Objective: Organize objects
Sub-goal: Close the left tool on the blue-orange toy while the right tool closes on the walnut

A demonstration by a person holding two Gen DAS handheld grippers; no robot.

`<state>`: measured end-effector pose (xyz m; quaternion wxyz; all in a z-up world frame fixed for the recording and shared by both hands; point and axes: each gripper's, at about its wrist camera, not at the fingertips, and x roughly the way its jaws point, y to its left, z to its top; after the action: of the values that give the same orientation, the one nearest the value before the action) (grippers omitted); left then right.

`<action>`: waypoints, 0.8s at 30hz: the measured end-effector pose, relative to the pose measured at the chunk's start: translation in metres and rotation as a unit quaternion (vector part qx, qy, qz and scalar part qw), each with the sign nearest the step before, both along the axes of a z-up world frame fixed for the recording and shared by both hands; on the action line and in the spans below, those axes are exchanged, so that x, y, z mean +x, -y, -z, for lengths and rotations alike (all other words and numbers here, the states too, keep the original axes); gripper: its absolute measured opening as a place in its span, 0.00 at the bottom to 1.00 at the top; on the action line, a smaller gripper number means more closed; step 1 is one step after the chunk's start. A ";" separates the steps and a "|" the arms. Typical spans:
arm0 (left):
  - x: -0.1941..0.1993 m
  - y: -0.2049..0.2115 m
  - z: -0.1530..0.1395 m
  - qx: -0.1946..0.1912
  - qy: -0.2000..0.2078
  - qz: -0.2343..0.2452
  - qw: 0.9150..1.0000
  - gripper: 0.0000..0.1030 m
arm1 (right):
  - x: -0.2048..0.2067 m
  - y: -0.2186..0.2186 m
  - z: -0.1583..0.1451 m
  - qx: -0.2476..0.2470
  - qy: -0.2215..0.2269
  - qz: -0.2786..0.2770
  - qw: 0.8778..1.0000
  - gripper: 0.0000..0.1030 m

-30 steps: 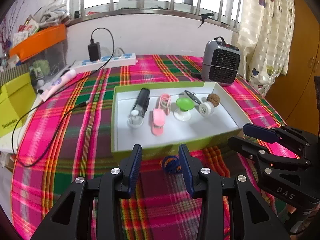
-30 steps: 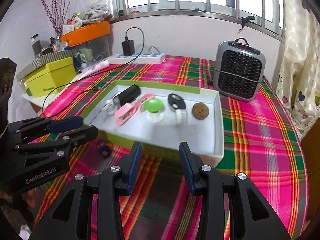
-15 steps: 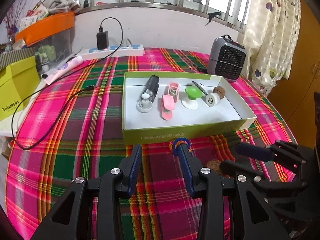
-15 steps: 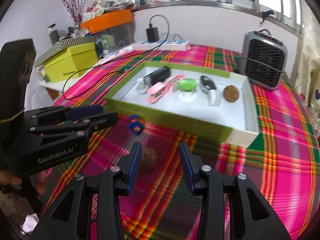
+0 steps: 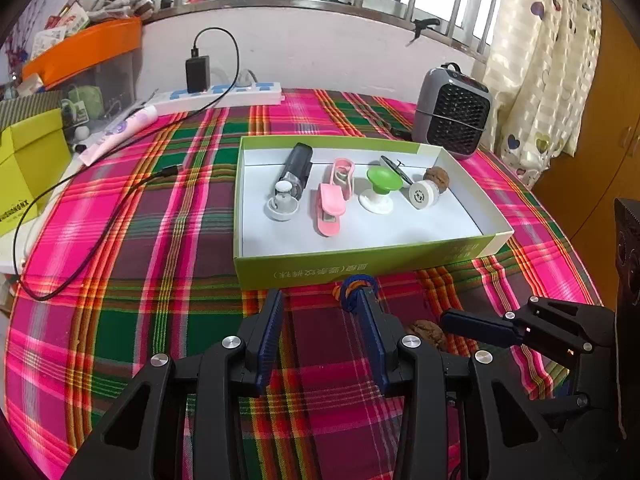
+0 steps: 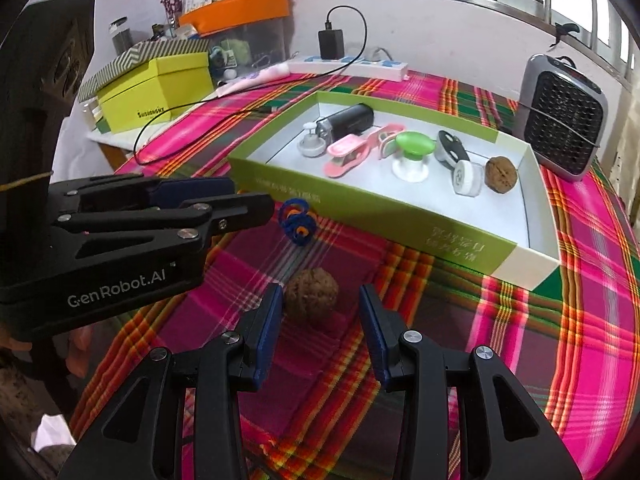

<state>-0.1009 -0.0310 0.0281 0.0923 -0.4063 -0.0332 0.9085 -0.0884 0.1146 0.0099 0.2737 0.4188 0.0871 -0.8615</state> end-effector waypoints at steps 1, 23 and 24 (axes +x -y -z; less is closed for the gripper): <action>-0.001 -0.001 0.000 -0.001 0.001 0.001 1.000 0.35 | 0.000 0.000 0.000 -0.001 0.000 0.000 1.000 0.39; -0.016 -0.021 0.012 -0.006 0.021 0.033 0.999 0.35 | 0.003 -0.016 -0.004 0.016 -0.019 0.009 1.000 0.30; -0.017 -0.022 0.013 -0.005 0.022 0.032 0.999 0.35 | 0.003 -0.017 -0.005 0.016 -0.020 0.011 1.000 0.30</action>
<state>-0.1180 -0.0095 0.0153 0.1189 -0.4276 -0.0171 0.8960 -0.0853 0.1319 0.0147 0.2555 0.4067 0.1012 -0.8712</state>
